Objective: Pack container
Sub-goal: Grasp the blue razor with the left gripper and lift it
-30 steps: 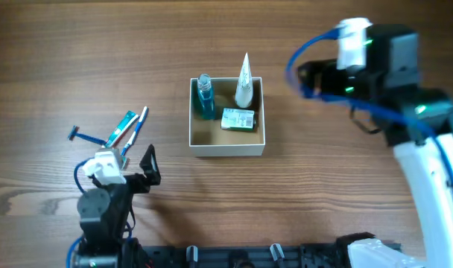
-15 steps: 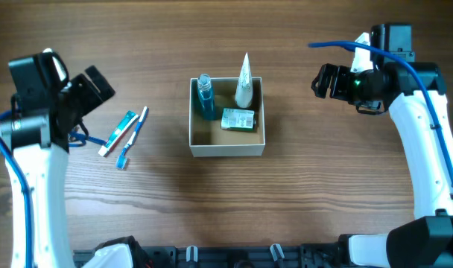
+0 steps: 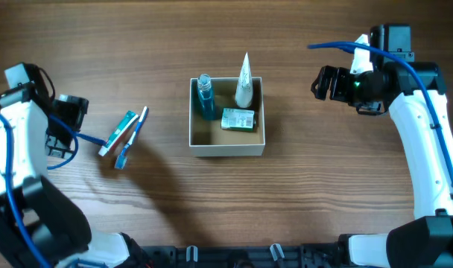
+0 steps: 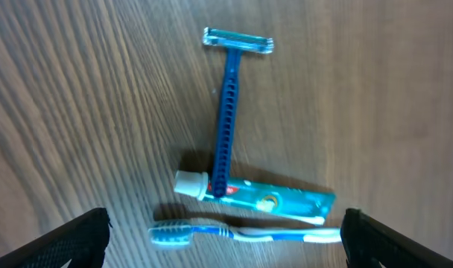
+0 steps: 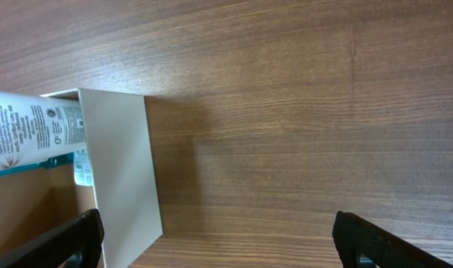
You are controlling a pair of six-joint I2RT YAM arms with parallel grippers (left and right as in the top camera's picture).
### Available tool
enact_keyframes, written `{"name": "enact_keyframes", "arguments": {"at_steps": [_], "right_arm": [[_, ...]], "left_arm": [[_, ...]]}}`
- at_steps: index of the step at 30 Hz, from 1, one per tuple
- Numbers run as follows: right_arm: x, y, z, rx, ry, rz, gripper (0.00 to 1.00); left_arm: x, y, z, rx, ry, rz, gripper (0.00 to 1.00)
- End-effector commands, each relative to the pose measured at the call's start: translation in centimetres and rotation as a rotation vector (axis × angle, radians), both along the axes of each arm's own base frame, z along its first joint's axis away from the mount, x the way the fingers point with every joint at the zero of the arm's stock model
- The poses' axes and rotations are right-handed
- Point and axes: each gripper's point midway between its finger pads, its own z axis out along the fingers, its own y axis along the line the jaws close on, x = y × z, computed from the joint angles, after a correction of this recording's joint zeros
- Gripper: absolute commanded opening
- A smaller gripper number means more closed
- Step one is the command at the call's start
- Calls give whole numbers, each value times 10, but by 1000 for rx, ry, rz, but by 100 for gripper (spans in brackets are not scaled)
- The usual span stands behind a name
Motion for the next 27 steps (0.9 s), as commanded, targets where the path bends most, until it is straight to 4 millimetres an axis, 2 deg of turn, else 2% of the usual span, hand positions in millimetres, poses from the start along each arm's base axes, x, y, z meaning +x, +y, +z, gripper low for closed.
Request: {"name": "enact_keyframes", "arguments": {"at_steps": [1, 9, 17, 27], "right_arm": [[-2, 3, -3, 11, 12, 15, 100], [-3, 3, -3, 11, 17, 15, 99], [-3, 3, -3, 11, 18, 15, 100], [-4, 3, -4, 11, 24, 15, 100]], "left_arm": [[0, 4, -25, -23, 67, 68, 100], [7, 7, -68, -47, 125, 66, 100], [4, 7, -94, -63, 182, 66, 100], [2, 6, -107, -73, 206, 66, 100]]}}
